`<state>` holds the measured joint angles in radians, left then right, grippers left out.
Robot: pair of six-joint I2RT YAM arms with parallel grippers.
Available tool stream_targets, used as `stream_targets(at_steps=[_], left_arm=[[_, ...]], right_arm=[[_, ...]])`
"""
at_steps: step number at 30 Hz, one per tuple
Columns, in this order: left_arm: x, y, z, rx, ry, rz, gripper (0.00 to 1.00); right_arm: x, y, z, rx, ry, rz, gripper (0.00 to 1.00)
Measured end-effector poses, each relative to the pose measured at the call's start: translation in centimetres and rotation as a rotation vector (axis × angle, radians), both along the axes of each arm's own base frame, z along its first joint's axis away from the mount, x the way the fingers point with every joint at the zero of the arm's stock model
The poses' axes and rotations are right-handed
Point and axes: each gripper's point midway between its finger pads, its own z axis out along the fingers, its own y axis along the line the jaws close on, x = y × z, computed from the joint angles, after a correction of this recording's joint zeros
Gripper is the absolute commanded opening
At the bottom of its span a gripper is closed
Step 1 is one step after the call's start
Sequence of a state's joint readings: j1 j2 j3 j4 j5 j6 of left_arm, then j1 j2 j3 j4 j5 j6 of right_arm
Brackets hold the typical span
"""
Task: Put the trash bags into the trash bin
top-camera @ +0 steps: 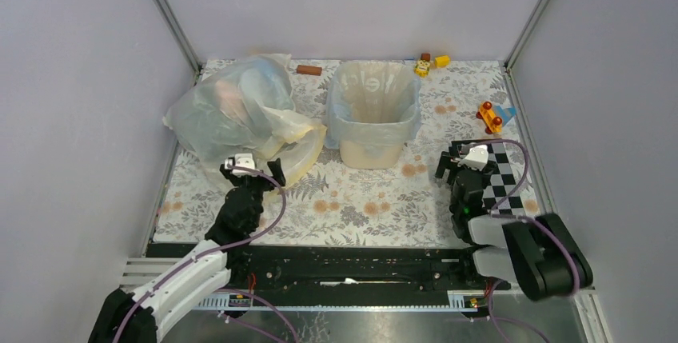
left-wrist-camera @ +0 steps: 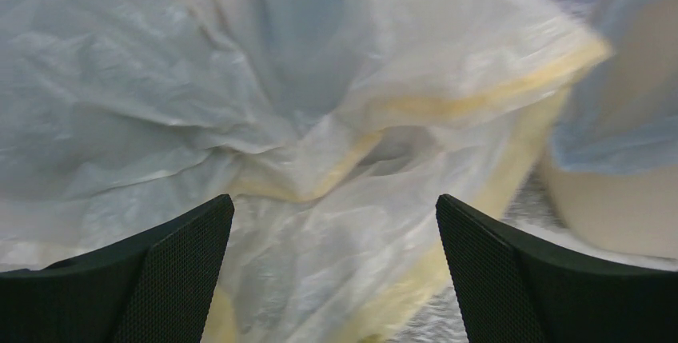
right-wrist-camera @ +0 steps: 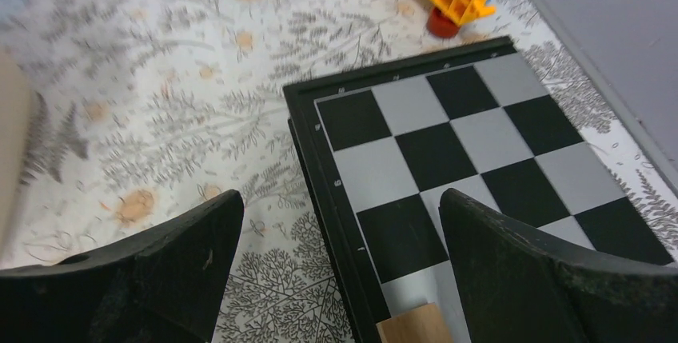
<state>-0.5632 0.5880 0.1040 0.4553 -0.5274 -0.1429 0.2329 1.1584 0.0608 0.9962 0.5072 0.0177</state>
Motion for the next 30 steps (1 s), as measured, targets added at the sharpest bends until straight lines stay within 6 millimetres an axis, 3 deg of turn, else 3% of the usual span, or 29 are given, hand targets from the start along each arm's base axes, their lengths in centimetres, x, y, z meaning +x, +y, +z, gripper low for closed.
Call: stream_targets(at_steps=[3, 8, 12, 18, 25, 30], left_arm=[[0.5, 2.0, -1.8, 0.075, 0.023, 0.072, 0.99], [2.1, 5.6, -3.0, 0.1, 0.044, 0.195, 0.99], [2.8, 8.1, -4.6, 0.09, 0.073, 0.258, 0.99], [4.0, 7.9, -5.9, 0.09, 0.091, 0.225, 0.99], [5.6, 7.4, -5.7, 0.103, 0.052, 0.177, 0.99], [6.9, 6.7, -8.2, 0.153, 0.12, 0.125, 0.99]], right_arm=[[0.6, 0.0, -1.9, -0.036, 0.056, 0.012, 1.0], [2.4, -0.2, -2.0, -0.053, 0.028, 0.011, 1.0], [2.6, -0.8, -3.3, -0.055, 0.055, 0.008, 1.0], [3.9, -0.6, -2.0, -0.039, 0.004, 0.02, 1.0], [4.7, -0.8, -1.6, -0.027, -0.003, 0.018, 1.0], [4.6, -0.8, -1.8, -0.028, 0.009, 0.018, 1.0]])
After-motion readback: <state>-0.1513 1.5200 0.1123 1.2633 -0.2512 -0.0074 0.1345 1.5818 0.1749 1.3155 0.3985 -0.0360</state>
